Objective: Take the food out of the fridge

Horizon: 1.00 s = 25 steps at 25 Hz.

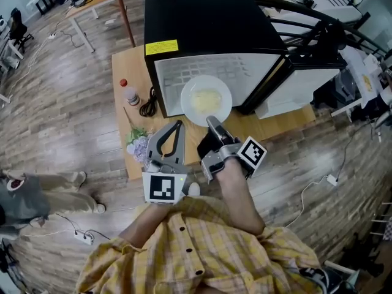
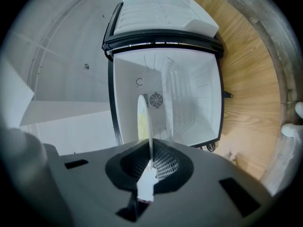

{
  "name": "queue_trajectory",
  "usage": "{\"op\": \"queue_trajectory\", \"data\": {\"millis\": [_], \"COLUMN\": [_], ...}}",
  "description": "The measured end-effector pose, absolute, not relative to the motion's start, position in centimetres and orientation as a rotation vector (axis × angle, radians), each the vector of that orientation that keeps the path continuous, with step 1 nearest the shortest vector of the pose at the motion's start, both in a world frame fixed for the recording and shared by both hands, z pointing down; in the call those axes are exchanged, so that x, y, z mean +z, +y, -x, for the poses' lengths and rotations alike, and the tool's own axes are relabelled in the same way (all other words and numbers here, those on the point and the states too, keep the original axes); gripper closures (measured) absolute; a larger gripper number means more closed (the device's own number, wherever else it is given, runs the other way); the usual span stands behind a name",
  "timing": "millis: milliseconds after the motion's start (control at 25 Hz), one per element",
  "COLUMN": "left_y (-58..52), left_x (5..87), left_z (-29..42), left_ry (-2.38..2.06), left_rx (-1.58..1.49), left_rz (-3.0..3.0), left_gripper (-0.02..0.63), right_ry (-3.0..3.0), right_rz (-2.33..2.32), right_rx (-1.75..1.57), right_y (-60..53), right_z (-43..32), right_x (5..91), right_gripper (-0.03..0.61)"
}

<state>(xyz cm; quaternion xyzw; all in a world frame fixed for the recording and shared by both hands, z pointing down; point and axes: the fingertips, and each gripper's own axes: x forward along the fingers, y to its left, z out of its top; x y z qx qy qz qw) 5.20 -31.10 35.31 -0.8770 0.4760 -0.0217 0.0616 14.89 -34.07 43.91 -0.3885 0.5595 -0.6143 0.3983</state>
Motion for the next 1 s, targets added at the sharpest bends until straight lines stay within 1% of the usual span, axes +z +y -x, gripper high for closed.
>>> {"op": "queue_trajectory", "data": {"millis": [360, 1000], "left_y": [-31.0, -31.4], "left_x": [35.5, 35.6], "left_z": [-5.1, -5.9], "left_ry": [1.452, 1.418], "left_rx": [-0.040, -0.031], "left_rz": [2.668, 2.690], "left_gripper": [0.606, 0.606], "right_ry": [1.395, 1.416], "right_rz": [0.974, 0.985], "right_rx": [-1.594, -1.595], "right_y": [-31.0, -29.9], "right_z": [-13.9, -14.0], "right_x": [44.2, 44.0], "right_gripper": [0.561, 0.561]}}
